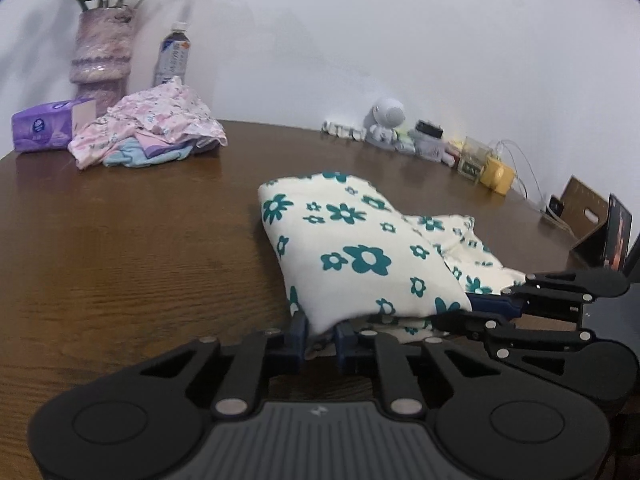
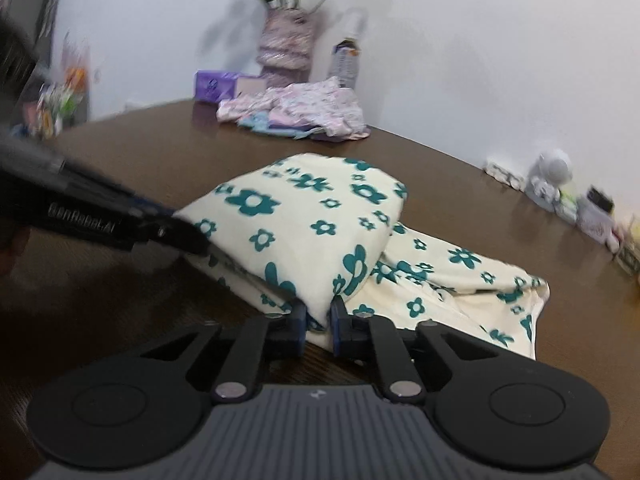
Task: Fold clothes
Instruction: 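Roll the pinched dress edge over onto the bundle with both tools, then press the rolled fold down with both tools and open their fingers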
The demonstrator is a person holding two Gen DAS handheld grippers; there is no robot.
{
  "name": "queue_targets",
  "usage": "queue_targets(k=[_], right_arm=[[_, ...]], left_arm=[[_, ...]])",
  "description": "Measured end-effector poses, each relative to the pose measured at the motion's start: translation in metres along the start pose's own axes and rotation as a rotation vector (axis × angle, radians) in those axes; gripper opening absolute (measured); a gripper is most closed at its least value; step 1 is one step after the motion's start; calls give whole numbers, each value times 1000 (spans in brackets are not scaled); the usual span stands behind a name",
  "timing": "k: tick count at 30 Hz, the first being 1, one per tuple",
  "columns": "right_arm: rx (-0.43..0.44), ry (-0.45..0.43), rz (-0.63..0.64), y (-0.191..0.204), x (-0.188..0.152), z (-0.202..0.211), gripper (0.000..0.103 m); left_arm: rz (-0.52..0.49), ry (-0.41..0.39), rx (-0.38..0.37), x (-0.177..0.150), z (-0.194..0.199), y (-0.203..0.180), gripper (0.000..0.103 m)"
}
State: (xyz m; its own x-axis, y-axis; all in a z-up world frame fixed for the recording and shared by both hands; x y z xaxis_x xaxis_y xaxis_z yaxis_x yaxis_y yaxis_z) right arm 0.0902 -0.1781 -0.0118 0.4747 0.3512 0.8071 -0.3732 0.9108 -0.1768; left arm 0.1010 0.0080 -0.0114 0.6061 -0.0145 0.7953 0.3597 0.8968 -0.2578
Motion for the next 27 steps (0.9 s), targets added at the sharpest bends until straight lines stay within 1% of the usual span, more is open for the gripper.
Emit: queue_targets(k=[1,2,3,4,5,6,9,11,13,14,18,19,20,21,22,23,24,26,27], right_arm=[[-1,4,-13,-1,0,-1,27],[-3,9,-24,-2,-1,-2,30],[-4,14,-36,-2,-1,-3,30],[-5,18,-47,-3,-1,-4,22],[-6,23,-59,-4,-2,-5,15],[-7,22,-62,-3,-2,-5,10],[-9,18,-69,-1,-2,-3,8],[-10,15,-73,0,-2,-3,10],[-15,12,-89,-1,-2,-1,10],[-16,13,-83,0,-2,-2,9],[-23,15,-36,6,-4,-3,8],[-24,18,-32,6,-4,-3,9],[-26,21,-23,6,-3,-1,10],[-28,23,-14,7,-3,0,18],[-16,16,-20,5,-2,6,28],[-2,7,-28,3,-2,11,32],[0,1,-31,0,-2,16,33],[3,-10,-36,-5,-1,25,33],[7,-13,-36,-6,0,27,33]], left_arm=[[8,-6,1,-1,1,0,19],[15,-12,2,-2,1,-1,19],[23,-14,5,-3,0,-1,19],[30,-14,10,-4,0,-1,12],[41,-16,11,-4,0,0,12],[55,-19,9,-4,0,1,11],[76,-29,5,-5,1,3,10],[84,-38,5,-6,2,3,13],[80,-41,7,-6,1,3,12],[86,-39,8,-7,1,3,10],[118,-34,0,-7,0,6,10],[127,-32,-4,-7,1,6,13],[138,-25,-13,-7,2,7,23],[148,-18,-27,-7,5,9,29],[148,-19,-43,-6,9,10,39],[142,-23,-56,-6,14,10,41],[135,-30,-61,-5,19,10,41],[116,-41,-62,-2,26,11,43],[98,-41,-51,0,26,10,43]])
Point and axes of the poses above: each gripper's, at about its wrist camera, not at the fingertips, and z roughly against the way its jaws point, y to its left, x to its top, the point moved 3 cm from there along -z, roughly the way its jaws point, and after that the axes turned 2 degrees about -x, right-handed, at the moved point
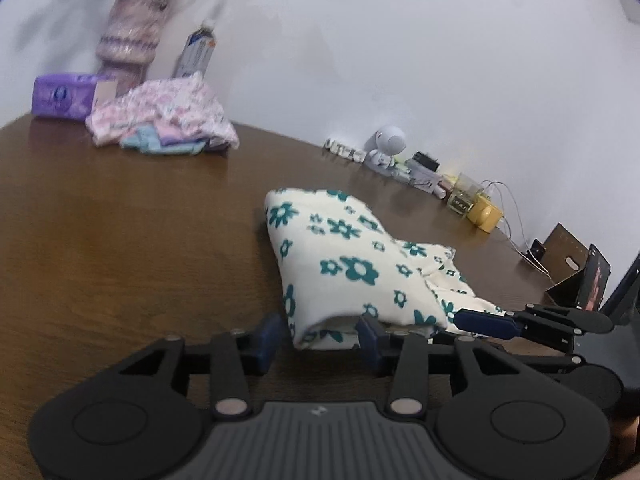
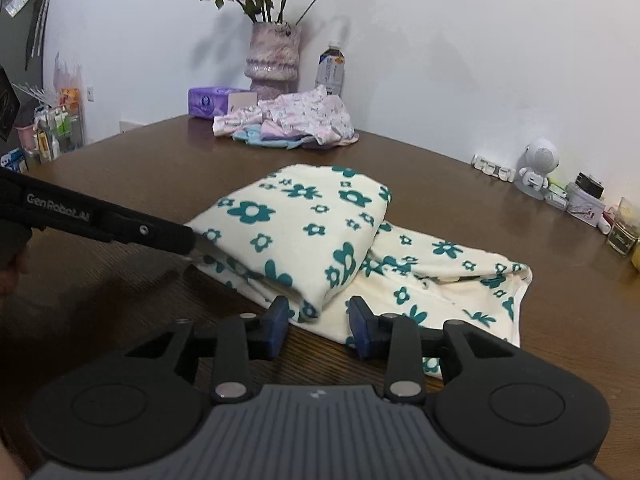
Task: Fold clothes
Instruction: 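Press the rolled fold down with both tools and open their fingers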
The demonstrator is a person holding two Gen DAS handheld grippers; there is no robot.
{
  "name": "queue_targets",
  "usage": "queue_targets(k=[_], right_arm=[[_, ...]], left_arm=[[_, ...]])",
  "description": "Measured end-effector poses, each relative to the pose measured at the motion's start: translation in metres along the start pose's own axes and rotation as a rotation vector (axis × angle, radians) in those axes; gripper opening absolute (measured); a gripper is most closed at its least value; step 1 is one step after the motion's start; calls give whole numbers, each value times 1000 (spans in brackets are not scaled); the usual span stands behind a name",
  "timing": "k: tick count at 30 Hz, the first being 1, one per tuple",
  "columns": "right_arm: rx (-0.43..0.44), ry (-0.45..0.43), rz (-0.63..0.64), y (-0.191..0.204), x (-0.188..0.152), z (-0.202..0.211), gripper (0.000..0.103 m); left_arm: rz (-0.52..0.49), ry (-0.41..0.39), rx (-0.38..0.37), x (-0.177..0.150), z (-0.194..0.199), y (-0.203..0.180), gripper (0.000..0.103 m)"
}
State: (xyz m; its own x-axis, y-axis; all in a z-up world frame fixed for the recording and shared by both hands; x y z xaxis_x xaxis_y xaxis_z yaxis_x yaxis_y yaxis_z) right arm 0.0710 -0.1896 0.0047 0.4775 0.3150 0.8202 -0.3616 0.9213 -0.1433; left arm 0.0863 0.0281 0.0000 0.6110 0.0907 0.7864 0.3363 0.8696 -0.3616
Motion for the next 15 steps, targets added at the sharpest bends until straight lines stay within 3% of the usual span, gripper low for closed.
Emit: queue_targets(k=[6,7,8,11,15], right_arm=[[-13,52,28,10,0,-21,30],[-19,53,23,10,0,-24,19],[-23,49,15,10,0,-25,15],[-29,45,23,11,-1,-27,9],[-37,49,51,14,-3,-29,8]], left_arm=[[-66,65,40,-2,-19,-9,38],[-72,63,44,-2,-20,-10,26],[-76,59,47,-3,-21,-11,15],[-77,43,51,-4,-22,-10,7],[-43,43,40,-5,-25,-3,6]])
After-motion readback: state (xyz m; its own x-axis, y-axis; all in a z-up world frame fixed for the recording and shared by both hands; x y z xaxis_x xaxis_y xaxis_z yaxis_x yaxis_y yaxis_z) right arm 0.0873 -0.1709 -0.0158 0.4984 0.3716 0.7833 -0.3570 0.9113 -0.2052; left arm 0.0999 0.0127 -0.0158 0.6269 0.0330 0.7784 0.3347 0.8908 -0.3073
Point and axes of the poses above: each gripper's, at about its wrist camera, not at the fingertips, and z roughly against the way its jaws point, y to its left, x to its top, the point moved 3 cm from there along -z, roughly the way its jaws point, and after that the axes turned 2 degrees about -x, right-handed, at the moved point
